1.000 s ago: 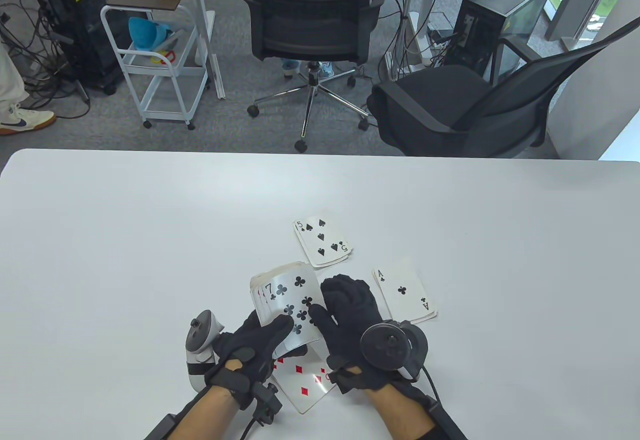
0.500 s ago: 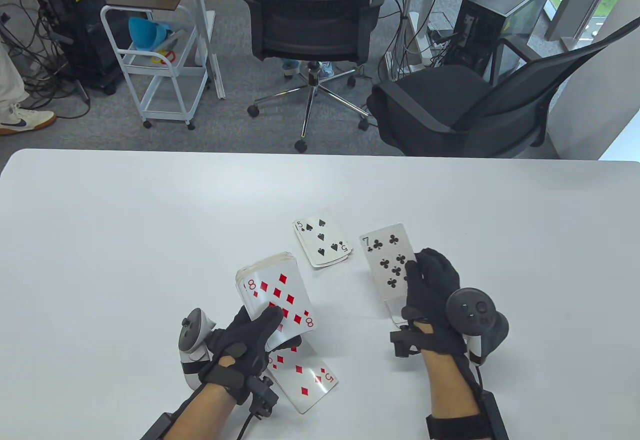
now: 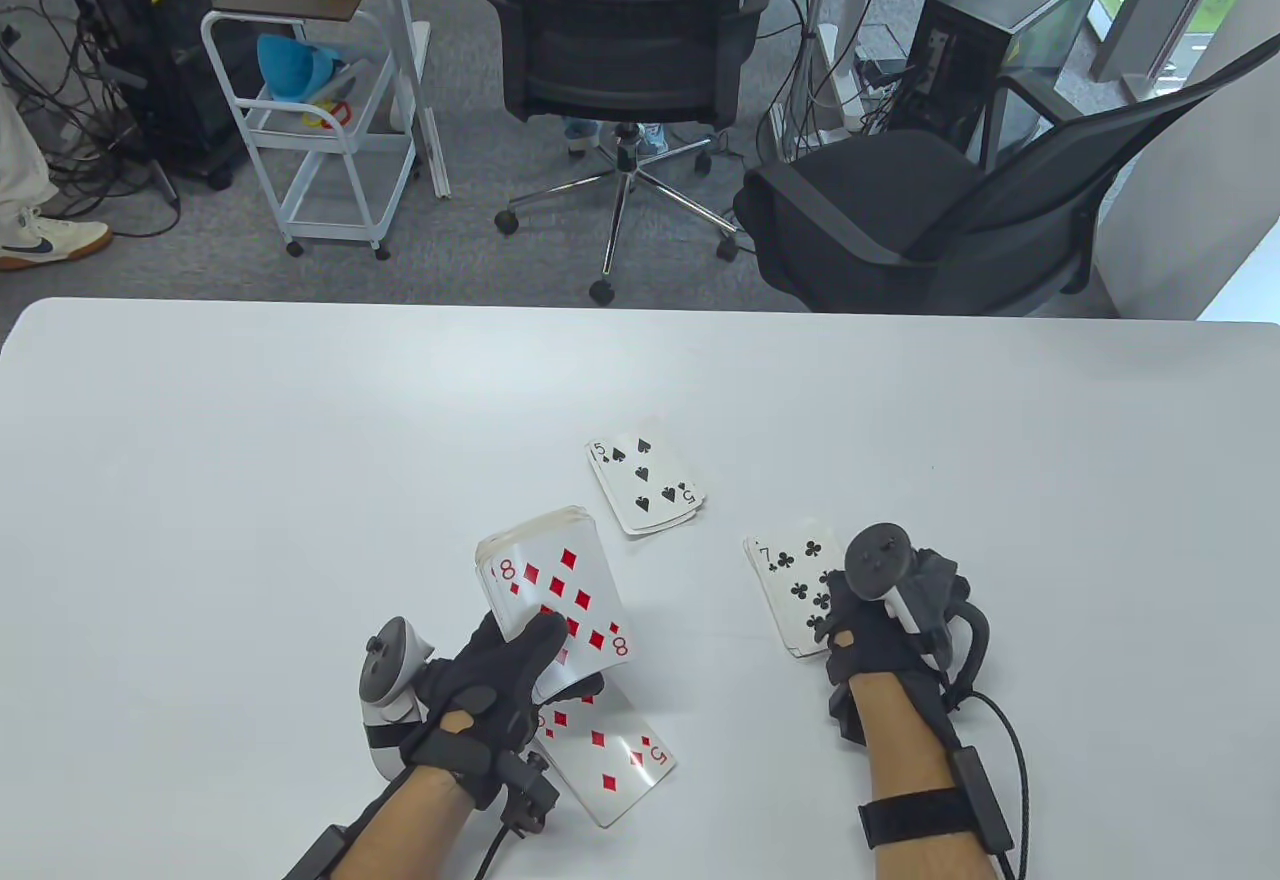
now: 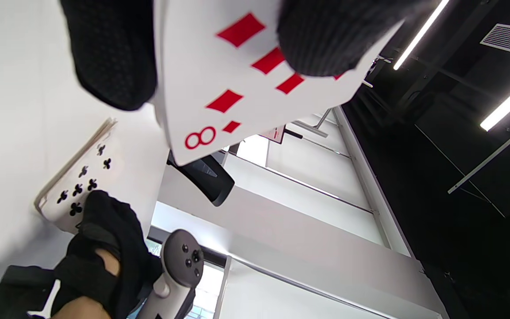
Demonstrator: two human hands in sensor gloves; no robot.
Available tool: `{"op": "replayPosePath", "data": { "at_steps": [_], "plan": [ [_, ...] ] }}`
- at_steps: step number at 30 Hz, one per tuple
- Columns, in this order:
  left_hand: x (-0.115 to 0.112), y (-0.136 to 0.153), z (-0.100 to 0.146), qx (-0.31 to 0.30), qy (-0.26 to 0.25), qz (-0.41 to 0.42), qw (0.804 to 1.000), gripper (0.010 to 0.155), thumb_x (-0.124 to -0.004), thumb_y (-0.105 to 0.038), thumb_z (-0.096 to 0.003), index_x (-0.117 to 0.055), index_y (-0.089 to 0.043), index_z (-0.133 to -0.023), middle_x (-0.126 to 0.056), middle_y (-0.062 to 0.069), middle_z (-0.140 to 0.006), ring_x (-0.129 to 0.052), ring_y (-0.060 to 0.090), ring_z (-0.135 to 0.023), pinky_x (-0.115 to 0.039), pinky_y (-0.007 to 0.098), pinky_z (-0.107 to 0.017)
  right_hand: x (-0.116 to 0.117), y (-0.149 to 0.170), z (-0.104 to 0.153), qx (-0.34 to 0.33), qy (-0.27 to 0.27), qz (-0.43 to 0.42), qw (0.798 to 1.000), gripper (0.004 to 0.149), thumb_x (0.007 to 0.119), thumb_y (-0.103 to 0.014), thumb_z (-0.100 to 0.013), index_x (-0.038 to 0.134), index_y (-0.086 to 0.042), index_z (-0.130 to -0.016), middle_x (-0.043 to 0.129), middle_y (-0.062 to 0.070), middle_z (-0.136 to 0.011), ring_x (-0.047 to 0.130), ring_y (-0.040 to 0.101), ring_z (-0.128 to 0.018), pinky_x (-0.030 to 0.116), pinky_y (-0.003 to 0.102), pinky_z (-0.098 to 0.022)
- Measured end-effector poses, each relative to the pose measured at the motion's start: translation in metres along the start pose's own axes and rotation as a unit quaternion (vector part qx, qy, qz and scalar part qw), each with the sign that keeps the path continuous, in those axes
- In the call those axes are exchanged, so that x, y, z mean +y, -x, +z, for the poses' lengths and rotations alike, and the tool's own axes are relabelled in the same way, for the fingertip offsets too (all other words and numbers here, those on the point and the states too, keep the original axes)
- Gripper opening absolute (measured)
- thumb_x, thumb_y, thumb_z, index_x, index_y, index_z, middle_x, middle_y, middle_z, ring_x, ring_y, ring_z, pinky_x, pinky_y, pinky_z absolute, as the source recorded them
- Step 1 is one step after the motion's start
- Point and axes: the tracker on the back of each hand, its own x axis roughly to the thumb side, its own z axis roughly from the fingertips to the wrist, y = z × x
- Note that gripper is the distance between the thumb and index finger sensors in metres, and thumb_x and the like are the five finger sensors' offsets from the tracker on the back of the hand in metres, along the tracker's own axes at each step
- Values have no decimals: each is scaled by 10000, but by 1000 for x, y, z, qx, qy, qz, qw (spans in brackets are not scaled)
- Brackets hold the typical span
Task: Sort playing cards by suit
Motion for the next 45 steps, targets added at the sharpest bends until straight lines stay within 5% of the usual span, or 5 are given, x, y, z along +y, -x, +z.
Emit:
{"op": "replayPosePath", "data": {
  "at_steps": [6,11,24,34,45],
  "plan": [
    [-2,3,-1,6,6,-11,1000,602,-821,-440,-540,-555,-272,-1053,-741,-2,-1042,-889,303,-895,-924,429,-536,-9,-7,8,-12,69,22,997,522,916,-399,-527,700,-138,-923,482,192,-1118,357,519,-1061,272,762,-692],
    [-3,5,-2,9,7,-15,1000,601,-817,-442,-541,-555,-270,-1054,-739,1,-1043,-887,304,-896,-923,432,-535,-22,-23,31,-95,116,-70,986,490,820,-457,-552,712,-146,-915,510,187,-1107,389,512,-1052,284,758,-689],
    [2,2,1,1,-4,-34,999,603,-825,-437,-538,-559,-270,-1053,-744,2,-1040,-890,304,-895,-924,433,-536,-23,-97,118,-377,94,-339,857,557,736,-581,-521,764,-146,-869,589,168,-1073,432,497,-1044,336,741,-691],
    [-4,6,0,9,6,-32,999,594,-843,-459,-533,-590,-286,-1042,-773,-14,-1026,-910,295,-881,-932,426,-524,-18,-109,135,-408,118,-280,861,650,823,-589,-492,632,-153,-934,528,165,-1092,440,499,-1044,348,741,-695],
    [-4,8,0,12,11,-28,999,594,-857,-466,-526,-610,-288,-1037,-792,-15,-1017,-924,292,-871,-941,427,-515,-17,-108,140,-387,147,-312,855,556,850,-551,-478,699,-143,-825,611,155,-1042,534,488,-1015,406,726,-695]
  ]
}}
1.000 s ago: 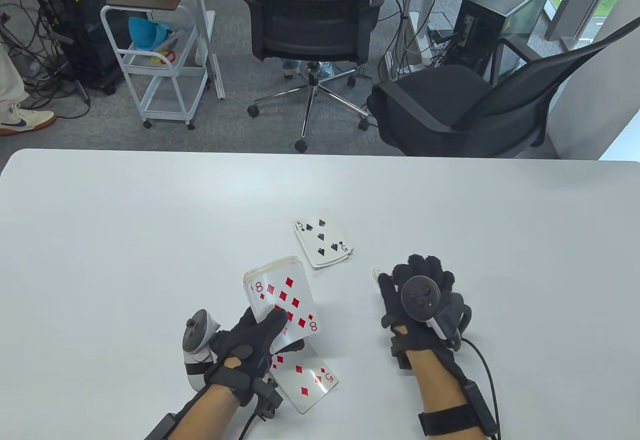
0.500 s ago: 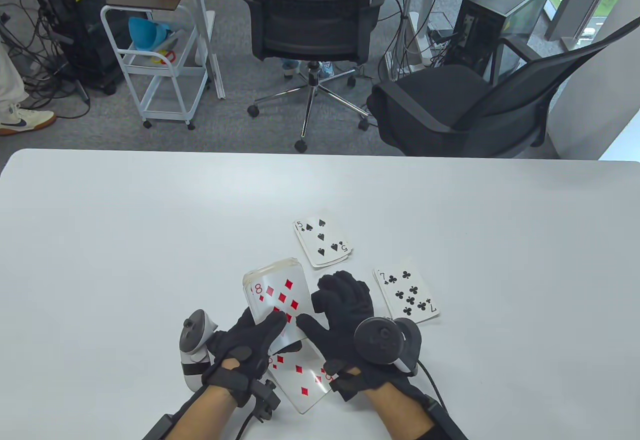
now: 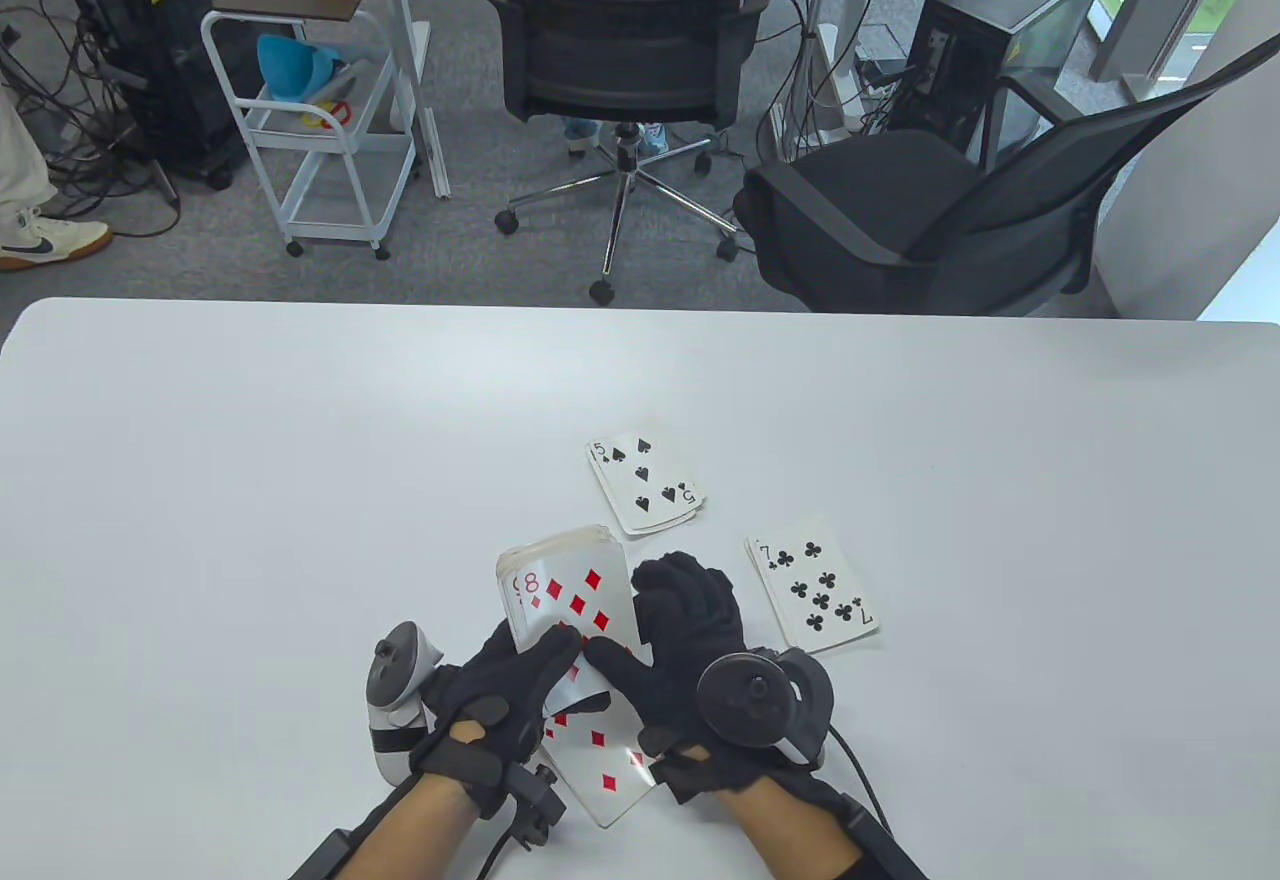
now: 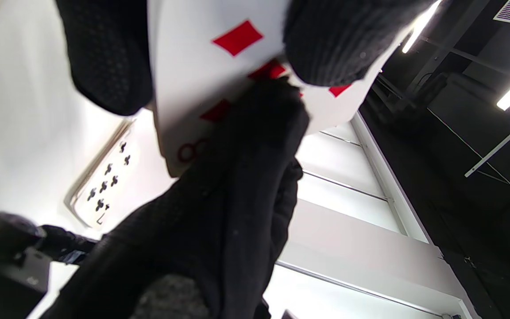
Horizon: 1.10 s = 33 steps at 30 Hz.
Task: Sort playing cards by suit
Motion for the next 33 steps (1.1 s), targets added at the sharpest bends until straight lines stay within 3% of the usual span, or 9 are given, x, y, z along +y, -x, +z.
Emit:
{"op": "replayPosePath", "data": {
  "at_steps": [4,13,18,21,23,25,27,33],
  "plan": [
    [-1,-1,0,11,15,-23,1000,596,-867,-454,-524,-614,-287,-1036,-795,-15,-1015,-926,292,-870,-943,428,-513,-6,4,-1,24,34,-48,998,557,850,-539,-479,693,-143,-838,615,158,-1034,556,486,-1002,422,718,-694],
    [3,1,0,13,10,-5,1000,609,-850,-492,-524,-607,-279,-1041,-782,-2,-1022,-914,303,-875,-936,432,-515,-9,11,-3,46,21,-70,996,392,821,-410,-524,804,-136,-804,704,129,-1000,603,467,-997,440,717,-696],
    [8,-8,3,-19,-19,14,1000,606,-838,-492,-527,-602,-275,-1041,-778,0,-1023,-914,305,-874,-937,431,-514,-16,35,-6,113,37,-119,986,395,812,-395,-529,809,-134,-825,701,131,-1000,610,465,-991,445,715,-690],
    [13,-18,4,-48,-25,38,998,601,-834,-494,-528,-605,-275,-1039,-784,0,-1018,-921,302,-868,-941,428,-507,-17,57,-5,194,27,-196,961,388,814,-368,-534,812,-115,-828,677,154,-1008,572,486,-994,417,725,-687],
    [16,-23,6,-60,-26,49,997,600,-833,-496,-529,-606,-273,-1038,-788,-1,-1016,-926,299,-864,-944,425,-504,-16,64,-7,219,-14,-190,957,385,821,-353,-539,822,-97,-828,628,181,-1032,481,516,-1010,371,736,-684],
    [18,-26,7,-69,-28,58,996,601,-835,-495,-528,-608,-272,-1038,-790,0,-1015,-929,299,-862,-946,425,-501,-11,64,-10,220,-97,-136,961,382,826,-356,-551,827,-99,-835,534,207,-1080,330,529,-1037,298,748,-681],
    [19,-28,7,-71,-29,59,995,601,-834,-496,-528,-608,-274,-1038,-790,-1,-1014,-929,299,-862,-946,424,-502,2,55,-12,197,-213,-71,954,382,837,-374,-561,826,-117,-843,455,210,-1116,211,520,-1049,228,758,-668],
    [18,-29,8,-68,-29,57,996,602,-832,-495,-529,-604,-271,-1039,-788,1,-1015,-927,298,-863,-943,426,-502,33,19,-9,137,-339,0,931,386,868,-362,-557,839,-102,-840,441,217,-1127,166,519,-1055,163,771,-650]
  ]
}}
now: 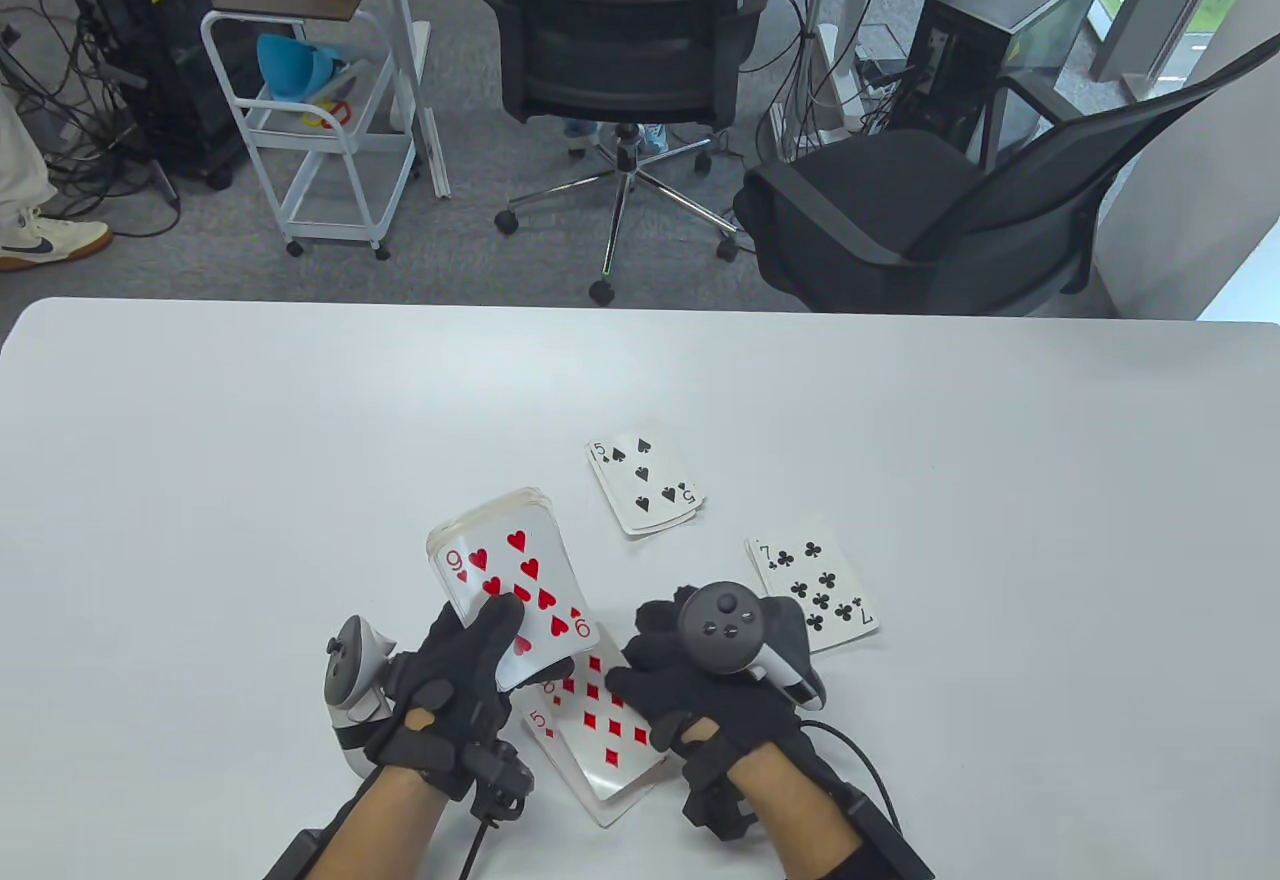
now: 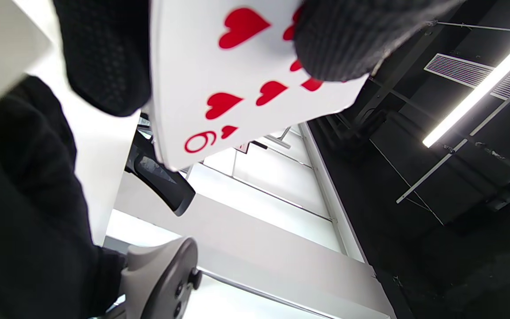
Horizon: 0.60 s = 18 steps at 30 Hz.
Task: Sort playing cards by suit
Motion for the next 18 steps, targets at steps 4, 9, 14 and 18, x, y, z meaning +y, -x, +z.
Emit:
{"op": "replayPosePath", "data": {
  "at_steps": [4,9,14,18],
  "plan": [
    [0,-1,0,2,-2,-1,1000,599,-831,-494,-531,-605,-270,-1039,-788,3,-1015,-928,300,-862,-944,427,-500,17,-15,-4,1,10,100,995,390,883,-363,-550,843,-91,-826,472,216,-1118,206,521,-1060,176,771,-655],
    [-2,0,-1,6,0,0,1000,610,-825,-490,-532,-587,-260,-1044,-776,13,-1019,-924,304,-863,-942,427,-501,29,-16,-11,36,28,217,975,436,926,-406,-522,795,-119,-823,455,215,-1124,203,519,-1061,203,764,-670],
    [-1,0,-1,6,0,-1,1000,608,-825,-490,-532,-589,-262,-1044,-778,10,-1018,-924,301,-864,-942,427,-501,22,-12,-9,34,45,203,977,474,920,-470,-516,778,-131,-815,457,215,-1120,215,522,-1059,216,760,-672],
    [-1,1,-2,8,1,-4,1000,608,-825,-490,-531,-589,-262,-1043,-778,11,-1019,-925,302,-864,-942,427,-502,5,-5,-3,22,103,147,984,459,852,-499,-533,796,-126,-794,499,217,-1103,259,529,-1053,253,753,-675]
  ]
}}
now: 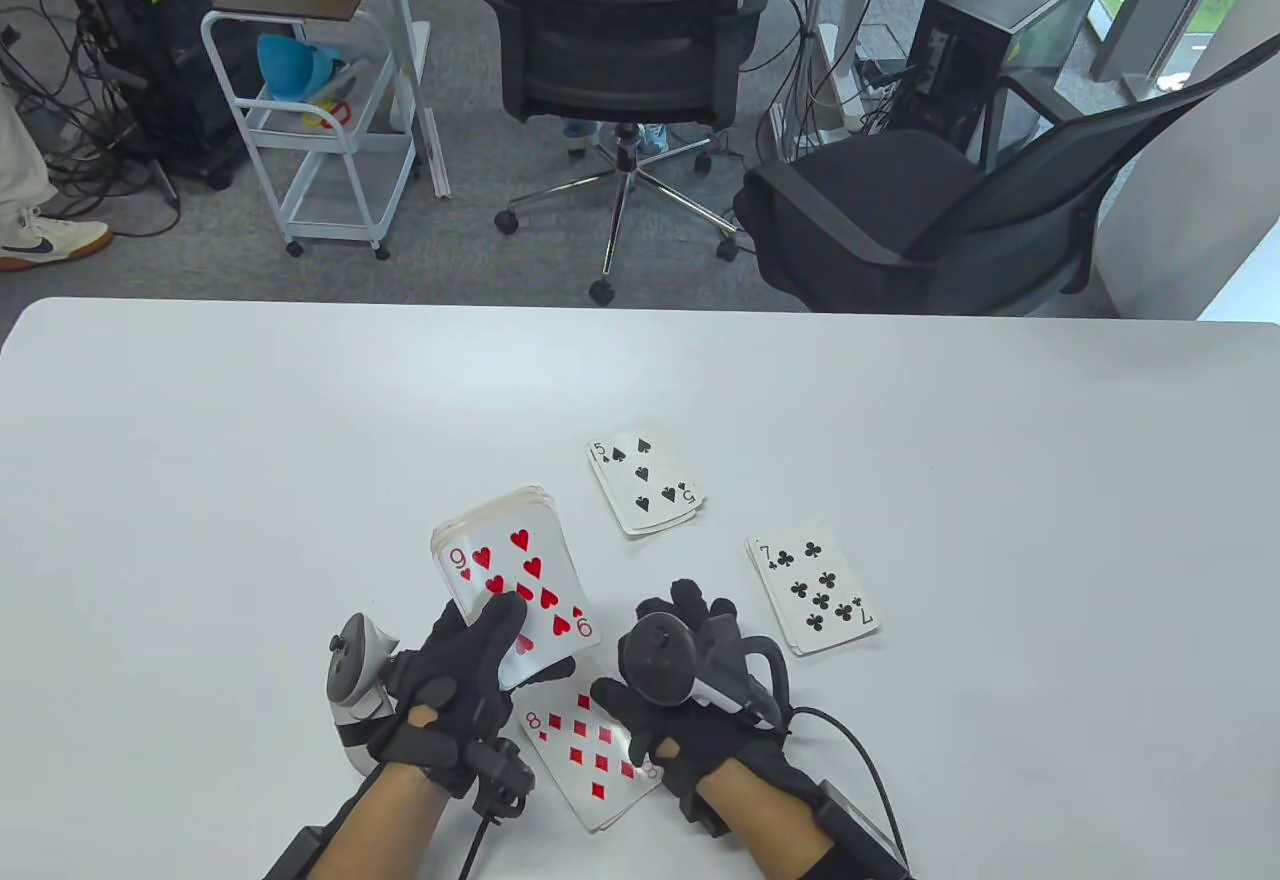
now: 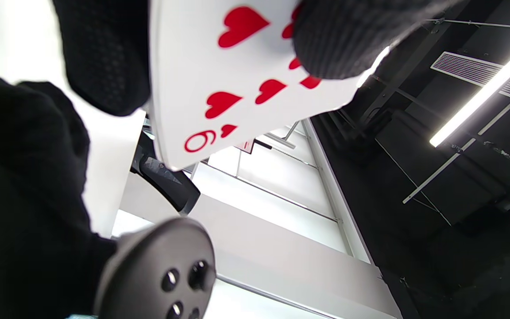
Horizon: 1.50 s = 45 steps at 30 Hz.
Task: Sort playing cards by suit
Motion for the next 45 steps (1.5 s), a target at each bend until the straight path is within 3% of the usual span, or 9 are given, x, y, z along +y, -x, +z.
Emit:
{"op": "replayPosePath", "data": {
  "at_steps": [5,10,14,17,24,31,35,39,45],
  "plan": [
    [-2,2,0,6,3,-7,1000,607,-824,-488,-532,-590,-260,-1044,-778,13,-1019,-923,303,-864,-941,430,-501,-18,20,6,6,76,-107,991,469,780,-520,-548,807,-122,-796,543,215,-1082,324,534,-1041,293,746,-674],
    [-3,6,0,16,5,-20,1000,606,-823,-487,-533,-590,-260,-1043,-778,13,-1019,-922,305,-864,-941,430,-501,-36,36,16,-6,189,-212,959,468,764,-521,-542,807,-131,-796,580,198,-1065,378,524,-1035,324,738,-679],
    [-5,10,-1,31,8,-31,999,607,-823,-485,-533,-589,-258,-1044,-776,15,-1019,-922,306,-864,-940,430,-502,-40,38,21,-30,232,-274,933,471,755,-530,-534,805,-139,-793,621,177,-1045,435,513,-1028,346,734,-682],
    [-8,14,-1,39,11,-43,998,605,-824,-483,-533,-589,-259,-1044,-777,13,-1018,-921,306,-864,-940,432,-501,-40,35,21,-49,230,-299,925,497,754,-546,-526,793,-137,-806,623,176,-1043,449,509,-1026,354,732,-683],
    [-12,21,-2,60,24,-66,996,603,-835,-462,-533,-587,-262,-1045,-774,8,-1022,-919,304,-868,-938,432,-508,-31,18,21,-74,205,-244,945,654,787,-609,-503,605,-163,-946,404,190,-1115,400,513,-1039,347,735,-688],
    [-14,21,-2,61,31,-89,994,578,-857,-472,-524,-640,-286,-1027,-826,-8,-991,-954,291,-836,-948,425,-483,-27,4,24,-91,210,-210,951,699,850,-599,-477,571,-163,-947,419,179,-1112,406,511,-1042,343,739,-691],
    [-13,25,-1,77,33,-80,993,585,-848,-521,-520,-664,-277,-1018,-845,2,-973,-964,297,-820,-949,426,-469,-28,1,26,-86,222,-202,950,626,885,-549,-464,633,-136,-862,459,183,-1098,467,506,-1030,376,735,-693],
    [-11,26,-2,87,35,-72,993,589,-845,-534,-521,-665,-277,-1019,-840,7,-976,-956,302,-824,-943,432,-473,-25,5,23,-74,218,-251,940,561,894,-488,-468,683,-110,-825,541,192,-1067,541,502,-1008,402,733,-690],
    [-11,27,-3,87,35,-77,993,597,-850,-526,-520,-650,-278,-1025,-824,3,-989,-944,303,-838,-940,432,-482,-29,12,25,-74,244,-251,934,399,819,-401,-521,790,-101,-782,678,148,-1018,620,464,-992,431,723,-693]
  ]
}}
